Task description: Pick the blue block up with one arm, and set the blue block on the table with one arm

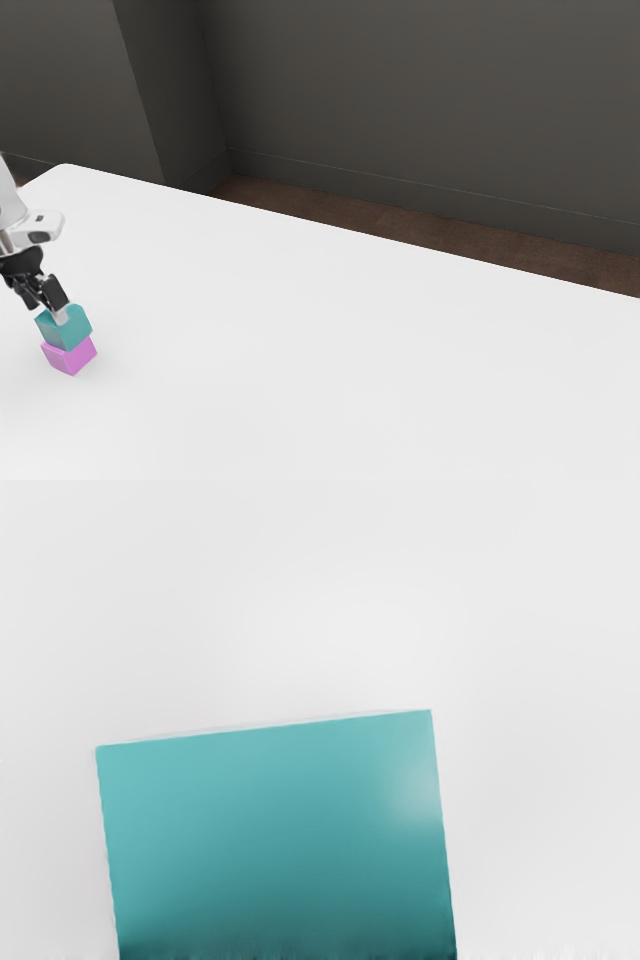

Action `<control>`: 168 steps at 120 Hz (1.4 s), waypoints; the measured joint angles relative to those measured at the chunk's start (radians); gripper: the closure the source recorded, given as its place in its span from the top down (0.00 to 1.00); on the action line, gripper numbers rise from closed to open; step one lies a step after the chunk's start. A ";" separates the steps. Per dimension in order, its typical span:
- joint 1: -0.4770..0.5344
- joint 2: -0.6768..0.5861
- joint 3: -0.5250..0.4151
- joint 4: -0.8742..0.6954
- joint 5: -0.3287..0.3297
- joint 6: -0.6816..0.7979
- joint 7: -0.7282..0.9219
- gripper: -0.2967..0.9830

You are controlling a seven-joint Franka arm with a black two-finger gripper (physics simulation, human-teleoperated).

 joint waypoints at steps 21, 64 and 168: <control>-0.100 -0.024 0.115 0.029 0.022 -0.003 0.047 0.77; -0.188 -0.026 0.174 0.056 0.024 0.002 0.103 0.77; -0.296 -0.030 0.308 0.031 0.028 0.083 -0.095 0.77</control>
